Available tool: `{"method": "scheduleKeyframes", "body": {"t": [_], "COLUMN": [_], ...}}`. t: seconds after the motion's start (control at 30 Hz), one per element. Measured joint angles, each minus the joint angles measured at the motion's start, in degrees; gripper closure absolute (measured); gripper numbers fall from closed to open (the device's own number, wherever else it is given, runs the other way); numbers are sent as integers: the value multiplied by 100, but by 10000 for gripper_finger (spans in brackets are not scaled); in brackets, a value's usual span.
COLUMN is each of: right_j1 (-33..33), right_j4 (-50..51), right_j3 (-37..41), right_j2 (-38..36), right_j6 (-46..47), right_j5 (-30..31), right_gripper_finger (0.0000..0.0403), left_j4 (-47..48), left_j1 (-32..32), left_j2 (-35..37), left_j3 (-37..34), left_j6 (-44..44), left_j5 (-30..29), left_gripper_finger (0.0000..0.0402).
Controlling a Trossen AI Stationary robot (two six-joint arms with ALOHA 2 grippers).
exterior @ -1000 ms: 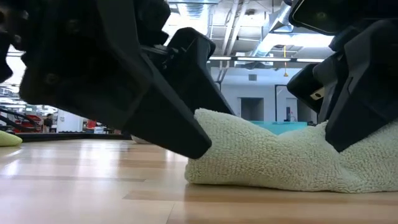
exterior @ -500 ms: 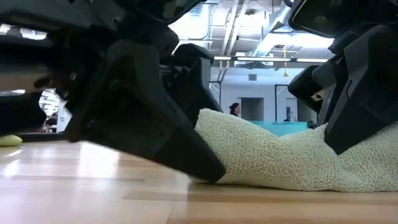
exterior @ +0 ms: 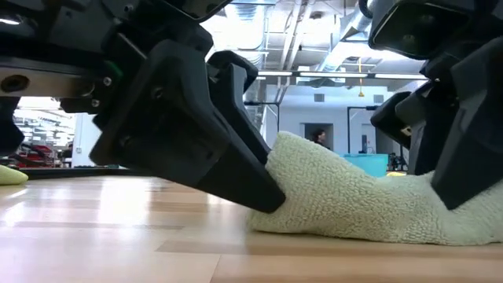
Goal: Roll microfiber towels into tight, uniform cylinder then place into a basket
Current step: Roll the dark green microfiber cloth
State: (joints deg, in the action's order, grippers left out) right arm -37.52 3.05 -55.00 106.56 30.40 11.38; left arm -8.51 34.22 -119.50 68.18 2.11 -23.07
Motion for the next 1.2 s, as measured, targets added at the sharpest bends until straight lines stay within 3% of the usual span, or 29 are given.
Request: {"method": "scheduleKeyframes", "body": {"t": [0.13,0.27,0.47,0.67,0.87,1.2], "right_j1": [7,-102,-535,-722,-702,-853], "right_j4": [88,452,305,229,383,1671], "right_j3": [0,1,2,2,2,-463], "right_j2": [-68,-385,-609,-230,-136,-157], "right_j6": [-78,-219,-823,-834,-795,-385], "right_j5": [-12,476,1158,1114,1084,652], "right_gripper_finger": [212,195,207,216,198,227], "left_j4": [-2,17,241,304,302,302], "left_j1": [-2,0,66,153,153,152], "left_j2": [0,0,-44,-53,-57,-59], "left_j3": [0,0,0,0,0,0], "left_j6": [23,225,860,991,1060,953], "left_j5": [-26,-31,-408,-734,-728,-718], "left_gripper_finger": [368,393,393,391,391,391]}}
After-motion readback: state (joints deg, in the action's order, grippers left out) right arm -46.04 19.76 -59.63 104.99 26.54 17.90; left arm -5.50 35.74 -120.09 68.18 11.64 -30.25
